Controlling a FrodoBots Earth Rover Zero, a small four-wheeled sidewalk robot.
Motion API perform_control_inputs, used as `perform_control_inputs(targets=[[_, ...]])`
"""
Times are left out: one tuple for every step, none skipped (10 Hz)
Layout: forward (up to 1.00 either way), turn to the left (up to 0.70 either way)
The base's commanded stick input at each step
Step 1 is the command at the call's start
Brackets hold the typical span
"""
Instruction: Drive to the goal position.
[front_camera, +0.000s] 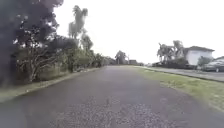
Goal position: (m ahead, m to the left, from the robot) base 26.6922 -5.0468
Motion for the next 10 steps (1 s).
perform_control_inputs(targets=[[1.0, 0.0], [1.0, 0.0], [1.0, 0.0], [1.0, 0.0], [1.0, 0.0], [1.0, 0.0], [1.0, 0.0], [1.0, 0.0], [1.0, 0.0], [1.0, 0.0]])
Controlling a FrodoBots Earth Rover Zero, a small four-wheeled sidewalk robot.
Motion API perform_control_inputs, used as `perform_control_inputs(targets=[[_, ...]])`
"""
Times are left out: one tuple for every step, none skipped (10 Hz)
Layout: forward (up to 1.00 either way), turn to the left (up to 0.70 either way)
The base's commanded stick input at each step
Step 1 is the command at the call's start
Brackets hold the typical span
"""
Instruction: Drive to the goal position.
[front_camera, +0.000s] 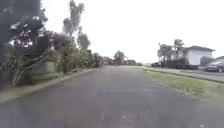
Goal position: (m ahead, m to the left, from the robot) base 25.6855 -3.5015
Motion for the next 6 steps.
perform_control_inputs(targets=[[1.0, 0.0], [1.0, 0.0], [1.0, 0.0], [1.0, 0.0], [1.0, 0.0], [1.0, 0.0]])
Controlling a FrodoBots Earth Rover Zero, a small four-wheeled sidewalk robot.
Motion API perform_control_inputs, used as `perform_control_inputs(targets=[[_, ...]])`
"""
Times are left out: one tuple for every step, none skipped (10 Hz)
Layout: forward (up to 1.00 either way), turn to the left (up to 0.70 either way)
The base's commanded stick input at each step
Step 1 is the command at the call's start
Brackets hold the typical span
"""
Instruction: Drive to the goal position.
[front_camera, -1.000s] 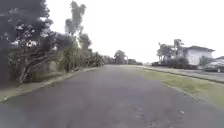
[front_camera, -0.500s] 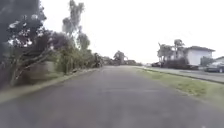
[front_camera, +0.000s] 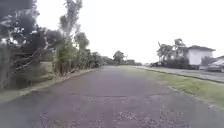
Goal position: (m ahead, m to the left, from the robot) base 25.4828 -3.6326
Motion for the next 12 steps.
perform_control_inputs(targets=[[1.0, 0.0], [1.0, 0.0], [1.0, 0.01], [1.0, 0.0], [1.0, 0.0], [1.0, 0.0], [1.0, 0.0], [1.0, 0.0], [1.0, 0.0], [1.0, 0.0], [1.0, 0.0], [1.0, 0.0]])
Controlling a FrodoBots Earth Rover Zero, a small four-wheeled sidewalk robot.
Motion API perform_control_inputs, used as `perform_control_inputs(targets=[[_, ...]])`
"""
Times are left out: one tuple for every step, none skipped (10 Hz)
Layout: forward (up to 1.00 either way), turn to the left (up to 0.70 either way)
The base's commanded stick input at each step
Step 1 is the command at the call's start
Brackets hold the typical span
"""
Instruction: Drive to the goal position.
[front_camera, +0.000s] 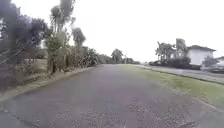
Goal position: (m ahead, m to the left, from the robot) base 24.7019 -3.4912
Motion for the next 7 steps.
perform_control_inputs(targets=[[1.0, 0.0], [1.0, 0.0], [1.0, 0.0], [1.0, 0.0], [1.0, 0.0], [1.0, 0.0], [1.0, 0.0]])
